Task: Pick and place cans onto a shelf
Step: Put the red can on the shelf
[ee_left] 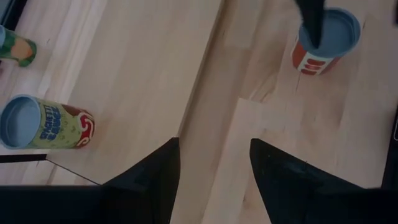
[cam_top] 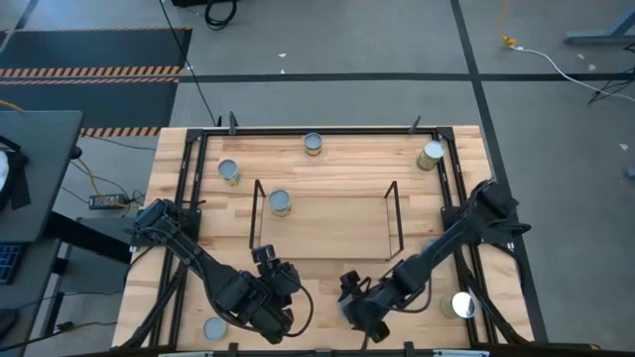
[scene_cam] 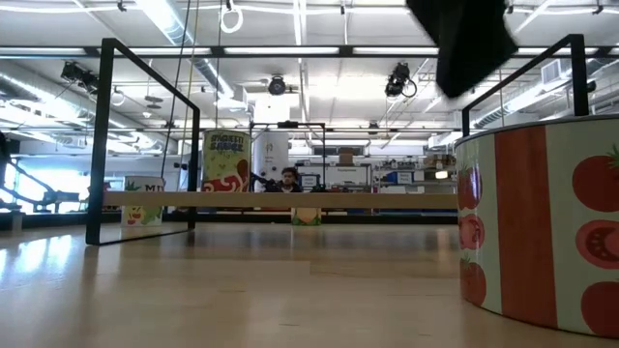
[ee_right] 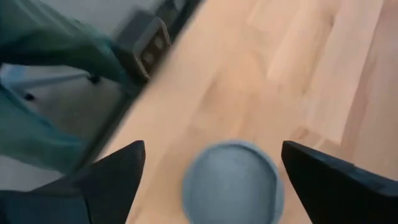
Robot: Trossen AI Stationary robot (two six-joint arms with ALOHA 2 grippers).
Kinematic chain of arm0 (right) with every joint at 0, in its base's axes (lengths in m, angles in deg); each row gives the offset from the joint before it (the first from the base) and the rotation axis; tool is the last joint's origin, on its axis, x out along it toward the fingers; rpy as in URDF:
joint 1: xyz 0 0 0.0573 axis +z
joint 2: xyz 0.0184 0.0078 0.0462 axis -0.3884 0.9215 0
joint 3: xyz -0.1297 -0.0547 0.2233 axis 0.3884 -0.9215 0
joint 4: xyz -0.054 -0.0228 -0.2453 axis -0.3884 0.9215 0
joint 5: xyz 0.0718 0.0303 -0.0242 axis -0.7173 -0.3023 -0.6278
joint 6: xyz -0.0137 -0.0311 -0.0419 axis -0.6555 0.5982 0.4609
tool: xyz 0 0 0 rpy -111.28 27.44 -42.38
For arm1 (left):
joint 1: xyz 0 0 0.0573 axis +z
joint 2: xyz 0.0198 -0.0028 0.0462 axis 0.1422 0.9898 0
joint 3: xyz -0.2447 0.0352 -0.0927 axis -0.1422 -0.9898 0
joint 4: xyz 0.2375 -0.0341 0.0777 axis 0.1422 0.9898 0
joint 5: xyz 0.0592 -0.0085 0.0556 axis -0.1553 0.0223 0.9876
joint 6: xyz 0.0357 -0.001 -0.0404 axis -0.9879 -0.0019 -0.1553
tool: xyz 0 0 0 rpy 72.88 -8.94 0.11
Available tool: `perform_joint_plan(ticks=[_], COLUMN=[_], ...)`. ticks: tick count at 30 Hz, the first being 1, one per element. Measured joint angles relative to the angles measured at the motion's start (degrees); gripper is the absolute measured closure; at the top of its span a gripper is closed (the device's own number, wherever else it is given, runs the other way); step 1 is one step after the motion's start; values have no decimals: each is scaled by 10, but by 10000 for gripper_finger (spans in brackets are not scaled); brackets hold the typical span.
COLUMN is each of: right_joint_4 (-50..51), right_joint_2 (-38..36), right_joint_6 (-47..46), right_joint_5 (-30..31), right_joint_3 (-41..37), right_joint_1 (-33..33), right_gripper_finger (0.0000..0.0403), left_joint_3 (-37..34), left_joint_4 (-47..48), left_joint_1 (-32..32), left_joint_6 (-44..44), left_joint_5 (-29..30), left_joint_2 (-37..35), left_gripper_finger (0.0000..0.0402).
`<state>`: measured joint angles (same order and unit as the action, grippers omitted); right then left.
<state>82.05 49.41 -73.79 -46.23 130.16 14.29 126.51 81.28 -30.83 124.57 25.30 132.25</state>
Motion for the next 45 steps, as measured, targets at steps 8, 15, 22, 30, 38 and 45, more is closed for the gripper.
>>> perform_joint_plan(ticks=[8, 15, 22, 30, 38, 45], right_joint_4=[7, 12, 12, 40, 28, 25], right_joint_2=[20, 54, 58, -25, -50, -17], right_joint_6=[23, 21, -1, -41, -44, -15], right_joint_5=[17, -1, -11, 13, 136, 135], right_joint_3=[-2, -3, -3, -4, 11, 53], right_joint_1=[-7, -12, -13, -55, -211, -325], right_gripper_finger=[15, 17, 61, 119, 119, 120], left_joint_3=[0, 0, 0, 13, 16, 16], left_joint_4=[-2, -6, -5, 14, 75, 135], left_joint_1=[0, 3, 3, -5, -23, -11], left_joint_6=[0, -2, -8, -52, -74, -65], left_joint_5=[13, 19, 19, 9, 80, 138], left_joint_2=[0, 0, 0, -12, -96, -152], left_gripper_finger=[203, 203, 203, 212, 223, 225])
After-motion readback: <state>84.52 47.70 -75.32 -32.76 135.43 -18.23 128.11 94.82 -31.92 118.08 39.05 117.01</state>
